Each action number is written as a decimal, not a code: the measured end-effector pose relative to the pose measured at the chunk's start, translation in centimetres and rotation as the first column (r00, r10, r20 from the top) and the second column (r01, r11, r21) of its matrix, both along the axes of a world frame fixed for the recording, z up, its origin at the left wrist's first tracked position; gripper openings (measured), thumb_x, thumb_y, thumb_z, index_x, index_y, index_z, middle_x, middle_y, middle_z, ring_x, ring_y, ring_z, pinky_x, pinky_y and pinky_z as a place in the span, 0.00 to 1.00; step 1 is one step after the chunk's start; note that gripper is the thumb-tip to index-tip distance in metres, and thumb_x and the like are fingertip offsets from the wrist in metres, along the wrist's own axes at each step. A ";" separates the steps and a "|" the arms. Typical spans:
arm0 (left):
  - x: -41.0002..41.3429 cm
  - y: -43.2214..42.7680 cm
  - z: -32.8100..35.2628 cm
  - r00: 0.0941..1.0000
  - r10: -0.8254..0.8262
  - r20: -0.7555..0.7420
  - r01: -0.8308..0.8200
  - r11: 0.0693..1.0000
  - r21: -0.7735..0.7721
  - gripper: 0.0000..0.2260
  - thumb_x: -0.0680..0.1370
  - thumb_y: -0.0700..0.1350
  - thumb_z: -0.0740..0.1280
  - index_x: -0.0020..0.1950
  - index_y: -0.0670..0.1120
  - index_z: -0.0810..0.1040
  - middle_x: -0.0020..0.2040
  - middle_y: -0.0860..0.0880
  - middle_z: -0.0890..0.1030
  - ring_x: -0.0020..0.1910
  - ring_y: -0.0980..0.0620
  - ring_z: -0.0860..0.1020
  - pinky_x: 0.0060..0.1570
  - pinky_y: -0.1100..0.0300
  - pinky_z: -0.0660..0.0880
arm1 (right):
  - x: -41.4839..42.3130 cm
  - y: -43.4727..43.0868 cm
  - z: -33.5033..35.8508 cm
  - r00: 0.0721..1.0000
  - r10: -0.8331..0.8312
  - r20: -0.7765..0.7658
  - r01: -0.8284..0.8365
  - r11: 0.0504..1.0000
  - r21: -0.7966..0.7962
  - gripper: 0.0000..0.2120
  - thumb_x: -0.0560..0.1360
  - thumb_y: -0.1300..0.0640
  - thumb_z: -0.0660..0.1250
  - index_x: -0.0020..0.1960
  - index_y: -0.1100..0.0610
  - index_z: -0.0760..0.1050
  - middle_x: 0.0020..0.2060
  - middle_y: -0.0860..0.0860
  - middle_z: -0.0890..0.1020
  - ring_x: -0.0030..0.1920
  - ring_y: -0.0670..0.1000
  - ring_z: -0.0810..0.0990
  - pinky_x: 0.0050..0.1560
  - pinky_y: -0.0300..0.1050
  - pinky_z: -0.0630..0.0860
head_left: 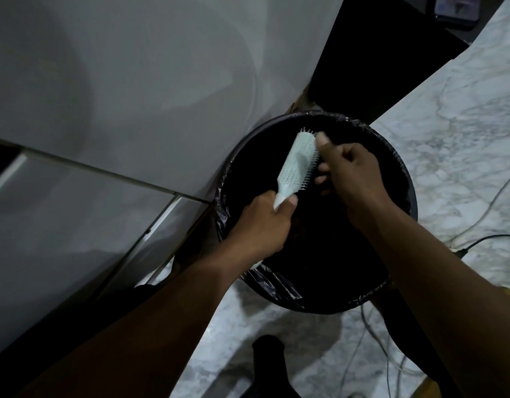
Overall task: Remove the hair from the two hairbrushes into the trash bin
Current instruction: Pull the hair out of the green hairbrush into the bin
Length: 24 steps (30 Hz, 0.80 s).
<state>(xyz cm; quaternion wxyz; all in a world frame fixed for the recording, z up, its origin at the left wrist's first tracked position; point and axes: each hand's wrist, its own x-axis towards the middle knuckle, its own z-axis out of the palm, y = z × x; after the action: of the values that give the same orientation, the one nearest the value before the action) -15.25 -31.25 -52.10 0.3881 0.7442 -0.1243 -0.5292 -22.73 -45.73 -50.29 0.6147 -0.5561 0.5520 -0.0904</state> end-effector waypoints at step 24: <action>0.1 -0.2 1.5 0.978 0.047 -0.202 -0.044 0.999 0.016 0.14 0.84 0.52 0.61 0.41 0.46 0.70 0.26 0.52 0.66 0.20 0.55 0.63 0.22 0.64 0.61 | -0.4 -0.6 -0.1 0.968 0.235 0.089 -0.232 0.972 -0.050 0.24 0.73 0.54 0.76 0.67 0.48 0.74 0.58 0.49 0.80 0.49 0.50 0.85 0.47 0.45 0.84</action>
<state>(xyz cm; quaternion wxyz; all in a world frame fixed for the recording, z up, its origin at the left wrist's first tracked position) -15.11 -31.44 -50.60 0.4063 0.6915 -0.0641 -0.5938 -23.11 -46.30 -50.37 0.6353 -0.6244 0.4512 -0.0545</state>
